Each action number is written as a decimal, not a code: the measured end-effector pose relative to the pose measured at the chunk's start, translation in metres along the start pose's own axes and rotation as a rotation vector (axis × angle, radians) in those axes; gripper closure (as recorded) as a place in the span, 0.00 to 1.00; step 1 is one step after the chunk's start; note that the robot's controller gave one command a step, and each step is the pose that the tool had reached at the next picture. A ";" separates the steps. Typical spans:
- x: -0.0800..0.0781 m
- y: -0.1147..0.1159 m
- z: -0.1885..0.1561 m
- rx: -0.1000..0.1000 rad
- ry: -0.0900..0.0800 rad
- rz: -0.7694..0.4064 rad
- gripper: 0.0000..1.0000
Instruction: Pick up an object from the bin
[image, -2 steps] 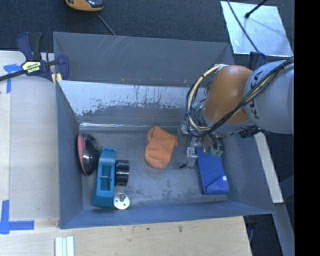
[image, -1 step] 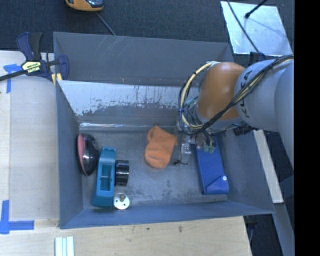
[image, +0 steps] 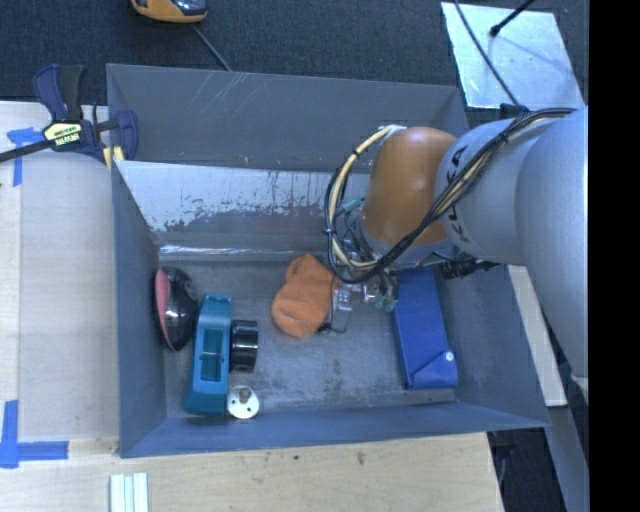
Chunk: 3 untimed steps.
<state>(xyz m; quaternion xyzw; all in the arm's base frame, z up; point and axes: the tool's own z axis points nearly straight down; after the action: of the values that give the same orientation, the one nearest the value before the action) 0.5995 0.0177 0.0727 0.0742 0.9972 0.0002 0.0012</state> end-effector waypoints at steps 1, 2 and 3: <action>0.029 0.003 0.002 0.000 -0.002 0.091 1.00; 0.029 0.003 0.002 0.000 -0.002 0.091 1.00; 0.049 0.004 -0.104 0.000 0.000 0.089 1.00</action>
Offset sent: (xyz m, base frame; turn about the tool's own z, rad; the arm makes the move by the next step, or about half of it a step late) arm 0.0000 0.0000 0.0000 0.0000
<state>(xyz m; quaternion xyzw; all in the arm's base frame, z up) 0.5517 0.0289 0.1765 0.1182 0.9930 0.0001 0.0011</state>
